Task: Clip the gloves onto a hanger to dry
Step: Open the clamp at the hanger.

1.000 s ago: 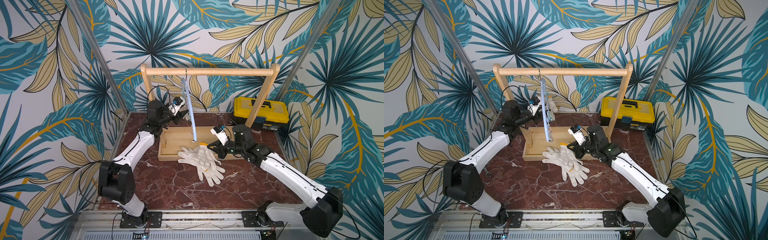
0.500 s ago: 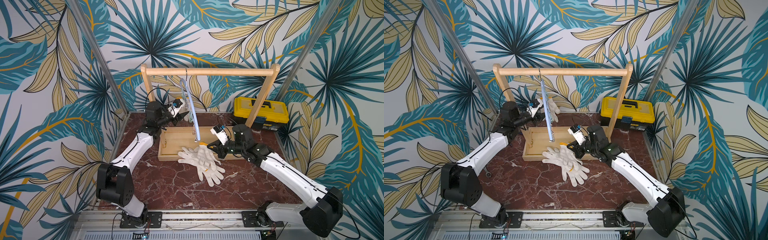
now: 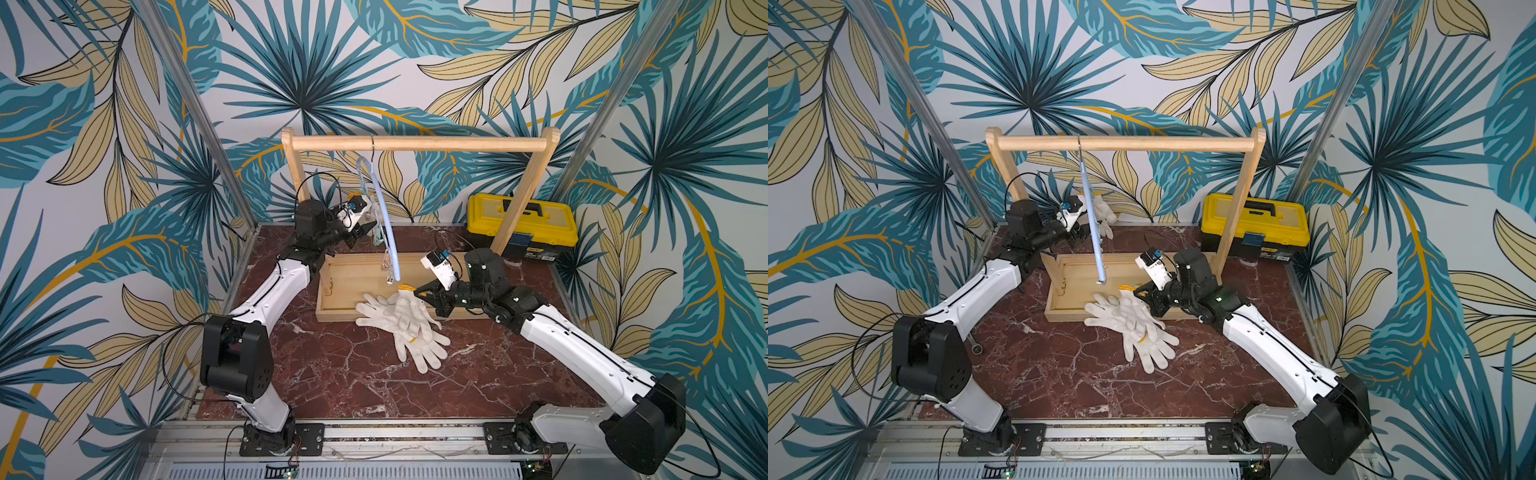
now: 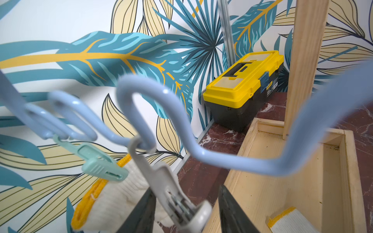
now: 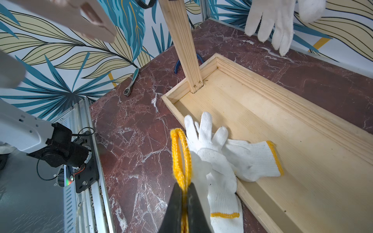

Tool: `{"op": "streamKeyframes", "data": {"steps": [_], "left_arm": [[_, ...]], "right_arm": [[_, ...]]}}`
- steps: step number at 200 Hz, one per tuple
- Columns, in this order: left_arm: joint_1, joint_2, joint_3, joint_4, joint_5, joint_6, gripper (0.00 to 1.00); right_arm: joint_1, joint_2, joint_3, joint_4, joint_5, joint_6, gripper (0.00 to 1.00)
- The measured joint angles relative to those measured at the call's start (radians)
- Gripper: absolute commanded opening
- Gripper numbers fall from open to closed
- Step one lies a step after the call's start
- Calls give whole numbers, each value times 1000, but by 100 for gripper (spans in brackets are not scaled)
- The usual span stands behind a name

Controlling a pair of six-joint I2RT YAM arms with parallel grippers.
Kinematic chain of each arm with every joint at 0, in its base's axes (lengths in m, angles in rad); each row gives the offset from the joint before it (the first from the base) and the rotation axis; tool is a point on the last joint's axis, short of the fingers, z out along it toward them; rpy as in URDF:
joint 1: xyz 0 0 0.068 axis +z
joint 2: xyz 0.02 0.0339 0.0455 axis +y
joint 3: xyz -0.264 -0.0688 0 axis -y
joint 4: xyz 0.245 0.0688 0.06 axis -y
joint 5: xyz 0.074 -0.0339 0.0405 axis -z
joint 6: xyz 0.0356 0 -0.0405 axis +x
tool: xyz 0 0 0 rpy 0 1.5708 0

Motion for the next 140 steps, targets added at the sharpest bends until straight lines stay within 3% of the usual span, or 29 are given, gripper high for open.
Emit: {"op": "streamKeyframes", "data": {"steps": [67,140], "left_arm": [[3,13,40,0,106,15,50],[2,70,96,1,148,14,49]], "right_arm": [[0,0,0,0,-7,0,0],[0,0,0,0,-8,0,0]]}}
